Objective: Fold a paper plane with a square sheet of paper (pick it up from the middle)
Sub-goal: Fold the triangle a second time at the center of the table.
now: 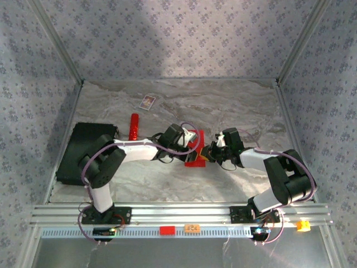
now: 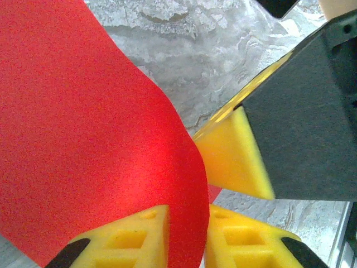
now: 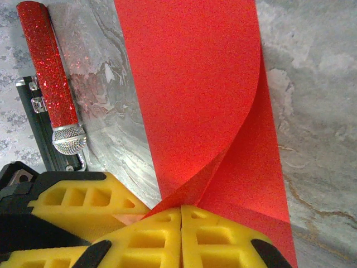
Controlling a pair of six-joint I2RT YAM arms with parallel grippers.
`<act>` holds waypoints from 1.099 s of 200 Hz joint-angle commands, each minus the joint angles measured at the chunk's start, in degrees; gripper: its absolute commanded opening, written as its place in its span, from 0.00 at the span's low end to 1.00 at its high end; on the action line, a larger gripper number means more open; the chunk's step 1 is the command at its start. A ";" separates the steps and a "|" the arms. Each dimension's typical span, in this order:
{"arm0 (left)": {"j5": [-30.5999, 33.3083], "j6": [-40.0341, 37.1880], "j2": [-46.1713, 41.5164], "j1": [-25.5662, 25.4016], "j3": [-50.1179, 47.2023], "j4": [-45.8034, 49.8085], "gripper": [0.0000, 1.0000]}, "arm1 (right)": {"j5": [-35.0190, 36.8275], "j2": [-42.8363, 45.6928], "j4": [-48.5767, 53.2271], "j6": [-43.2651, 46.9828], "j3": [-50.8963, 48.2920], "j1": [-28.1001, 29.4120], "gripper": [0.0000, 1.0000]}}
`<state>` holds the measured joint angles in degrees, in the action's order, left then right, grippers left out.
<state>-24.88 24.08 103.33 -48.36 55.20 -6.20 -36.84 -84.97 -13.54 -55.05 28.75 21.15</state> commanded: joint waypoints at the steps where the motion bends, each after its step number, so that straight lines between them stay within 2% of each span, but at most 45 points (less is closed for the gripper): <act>1: -1.40 -0.40 0.47 0.41 1.83 -1.08 0.20 | -0.60 -0.33 -0.13 -0.72 0.52 0.26 0.10; 85: -1.72 0.09 0.30 0.52 1.73 -2.28 0.20 | -0.60 -0.37 0.04 -0.57 0.46 0.12 0.10; 109: -1.63 0.01 0.05 0.53 1.67 -2.22 0.17 | -0.43 -0.38 0.26 -0.50 0.50 0.17 0.10; 140: -1.46 -0.20 -0.14 0.71 1.58 -2.00 0.04 | 0.03 -0.48 0.72 -0.34 0.41 0.06 0.10; 157: -1.40 -0.34 -0.32 0.94 1.32 -1.80 0.00 | 0.70 -0.45 2.23 0.19 0.51 0.20 0.10; 220: -1.65 0.25 -0.06 1.16 1.23 -1.53 0.00 | 3.35 -0.26 7.47 3.76 0.69 1.33 0.10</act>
<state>-25.30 24.12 103.33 -47.57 55.35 -6.92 -34.94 -84.97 -9.21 -53.45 28.75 21.85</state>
